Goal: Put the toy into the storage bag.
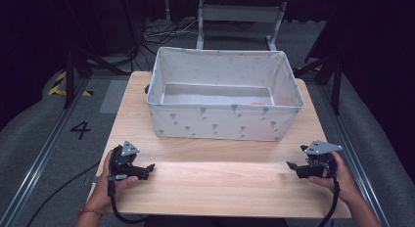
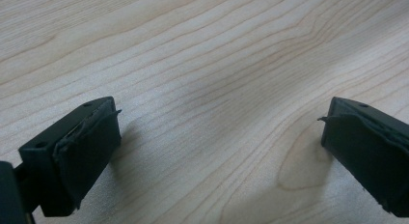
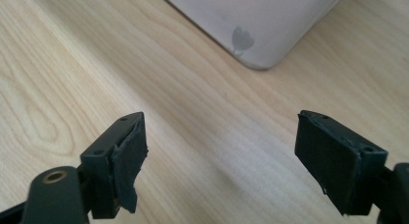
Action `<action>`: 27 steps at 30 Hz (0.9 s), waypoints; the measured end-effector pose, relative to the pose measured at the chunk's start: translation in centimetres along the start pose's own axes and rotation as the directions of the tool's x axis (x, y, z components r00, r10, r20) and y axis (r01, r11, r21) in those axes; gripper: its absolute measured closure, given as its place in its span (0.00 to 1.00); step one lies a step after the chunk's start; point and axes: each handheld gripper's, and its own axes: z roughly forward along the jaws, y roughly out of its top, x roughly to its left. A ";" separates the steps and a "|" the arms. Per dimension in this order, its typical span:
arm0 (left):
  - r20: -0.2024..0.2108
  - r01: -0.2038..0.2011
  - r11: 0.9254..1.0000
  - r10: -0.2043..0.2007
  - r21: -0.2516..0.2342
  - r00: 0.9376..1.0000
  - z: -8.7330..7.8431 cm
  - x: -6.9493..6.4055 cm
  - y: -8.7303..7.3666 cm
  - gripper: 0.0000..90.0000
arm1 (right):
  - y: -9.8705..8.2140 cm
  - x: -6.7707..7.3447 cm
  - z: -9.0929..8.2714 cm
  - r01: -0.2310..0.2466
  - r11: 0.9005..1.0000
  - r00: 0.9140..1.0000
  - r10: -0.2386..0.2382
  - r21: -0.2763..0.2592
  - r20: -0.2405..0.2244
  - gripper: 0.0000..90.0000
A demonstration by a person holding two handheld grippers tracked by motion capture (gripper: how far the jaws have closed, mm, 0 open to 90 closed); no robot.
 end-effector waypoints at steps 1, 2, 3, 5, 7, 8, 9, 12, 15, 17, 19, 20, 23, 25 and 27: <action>0.000 0.000 1.000 0.000 0.000 1.000 0.0 0.0 0.0 0.01 | -0.2 0.0 0.0 -0.005 1.000 1.000 0.005 -0.002 -0.004 0.22; 0.000 0.000 1.000 0.000 0.000 1.000 0.0 0.0 0.0 0.01 | -0.6 0.0 0.0 -0.024 1.000 1.000 0.023 -0.019 -0.017 0.22; 0.000 0.000 1.000 0.000 0.000 1.000 0.0 0.0 0.0 0.01 | -1.0 0.1 0.0 -0.026 0.999 1.000 0.025 -0.019 -0.019 0.22; 0.000 0.000 1.000 0.000 0.000 1.000 0.0 0.0 0.0 0.01 | -1.6 0.2 0.1 -0.034 0.999 0.999 0.034 -0.018 -0.027 0.22; 0.000 0.000 1.000 0.000 0.000 1.000 0.0 0.0 0.0 0.01 | -2.4 0.3 0.2 -0.046 0.999 0.998 0.046 -0.016 -0.035 0.22; 0.000 0.000 1.000 0.000 0.000 1.000 0.0 0.0 0.0 0.01 | -2.6 0.3 0.2 -0.053 0.998 0.998 0.053 -0.015 -0.038 0.21; 0.000 0.000 1.000 0.000 0.000 1.000 0.0 0.0 0.0 0.01 | -3.0 0.4 0.2 -0.063 0.998 0.997 0.062 -0.010 -0.047 0.21; -0.004 -0.002 1.000 0.002 -0.003 1.000 0.0 0.0 0.0 0.01 | -3.7 0.5 0.1 -0.105 0.994 0.994 0.105 -0.008 -0.032 0.21; 0.002 -0.002 1.000 0.002 0.001 1.000 0.0 0.0 0.0 0.00 | -4.6 0.7 0.4 -0.149 0.988 0.988 0.148 -0.035 -0.042 0.19; 0.004 -0.002 1.000 0.002 0.001 1.000 0.0 0.0 0.0 0.00 | -5.0 0.6 0.4 -0.175 0.983 0.984 0.173 -0.051 -0.051 0.17; 0.007 -0.003 1.000 0.003 -0.002 1.000 0.0 0.0 0.0 0.00 | -5.0 0.6 0.4 -0.181 0.982 0.982 0.179 -0.048 -0.052 0.17; 0.008 -0.004 1.000 0.004 -0.002 1.000 0.0 0.1 0.0 0.00 | -5.0 0.5 0.4 -0.184 0.982 0.982 0.182 -0.046 -0.052 0.17; 0.006 -0.004 1.000 0.004 -0.001 1.000 0.0 0.1 0.0 0.00 | -5.0 0.4 0.5 -0.193 0.980 0.980 0.191 -0.042 -0.057 0.16; 0.007 -0.003 1.000 0.003 -0.002 1.000 0.0 0.0 0.0 0.00 | -5.0 0.4 0.5 -0.194 0.980 0.980 0.191 -0.041 -0.057 0.16; 0.008 -0.004 1.000 0.004 0.001 1.000 0.0 0.1 0.0 0.00 | -5.0 0.4 0.5 -0.194 0.980 0.980 0.191 -0.041 -0.057 0.16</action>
